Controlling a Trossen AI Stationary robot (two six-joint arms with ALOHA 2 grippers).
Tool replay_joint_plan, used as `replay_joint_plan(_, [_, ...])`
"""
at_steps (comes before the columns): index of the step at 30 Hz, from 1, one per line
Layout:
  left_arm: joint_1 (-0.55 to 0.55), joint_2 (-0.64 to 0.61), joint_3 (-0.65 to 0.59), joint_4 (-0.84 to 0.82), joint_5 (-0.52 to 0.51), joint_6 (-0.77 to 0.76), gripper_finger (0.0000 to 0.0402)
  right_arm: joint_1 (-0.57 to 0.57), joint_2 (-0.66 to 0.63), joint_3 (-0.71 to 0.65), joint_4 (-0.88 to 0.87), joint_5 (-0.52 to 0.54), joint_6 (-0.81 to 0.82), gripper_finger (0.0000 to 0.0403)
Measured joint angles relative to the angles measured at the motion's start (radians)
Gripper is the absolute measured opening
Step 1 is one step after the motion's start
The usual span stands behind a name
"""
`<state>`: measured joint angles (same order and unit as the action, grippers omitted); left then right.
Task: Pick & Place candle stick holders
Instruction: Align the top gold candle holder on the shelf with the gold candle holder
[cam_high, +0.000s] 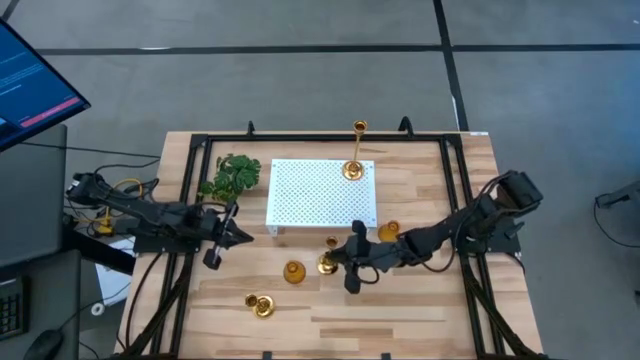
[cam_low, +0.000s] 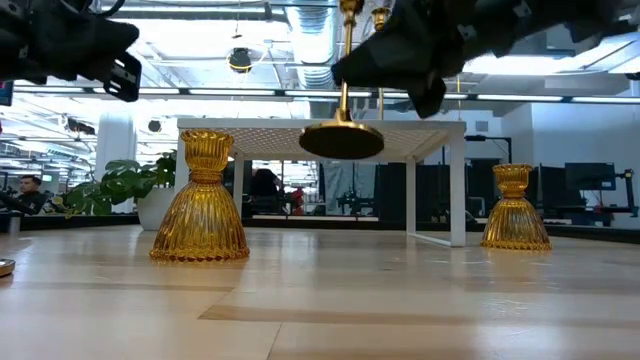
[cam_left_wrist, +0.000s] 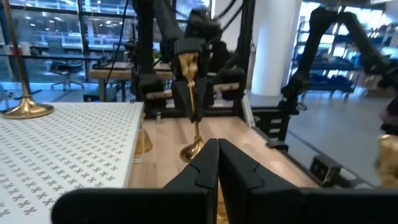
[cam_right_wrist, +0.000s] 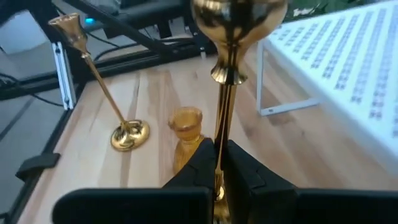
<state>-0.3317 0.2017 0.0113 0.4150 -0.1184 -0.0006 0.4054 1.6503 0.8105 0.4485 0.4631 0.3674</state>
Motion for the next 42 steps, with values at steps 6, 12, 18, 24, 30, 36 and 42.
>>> replay_joint_plan(6, [0.000, 0.156, 0.006, 0.145, -0.046, -0.004, 0.0042, -0.034, -0.010, 0.123, -0.184, -0.058, -0.076, 0.0001])
replay_joint_plan(12, [0.000, 0.374, 0.137, 0.172, -0.046, -0.002, 0.0087, -0.068, -0.010, 0.229, -0.349, -0.078, -0.116, 0.0001])
replay_joint_plan(18, [0.001, 0.623, 0.327, 0.169, -0.046, 0.072, 0.0108, -0.101, -0.010, 0.258, -0.362, -0.166, -0.141, 0.0001])
replay_joint_plan(24, [0.000, 0.820, 0.491, 0.177, -0.040, 0.076, 0.0110, -0.108, -0.010, 0.258, -0.366, -0.168, -0.142, 0.0001])
replay_joint_plan(30, [0.005, 0.955, 0.598, 0.199, -0.050, 0.075, 0.0110, -0.106, -0.010, 0.258, -0.366, -0.175, -0.142, 0.0001])
replay_joint_plan(36, [0.035, 1.045, 0.648, 0.247, -0.046, 0.071, 0.0110, -0.100, -0.010, 0.258, -0.366, -0.171, -0.142, 0.0001])
replay_joint_plan(42, [0.040, 1.077, 0.650, 0.318, -0.027, 0.071, 0.0110, -0.094, -0.010, 0.258, -0.367, -0.167, -0.151, 0.0001])
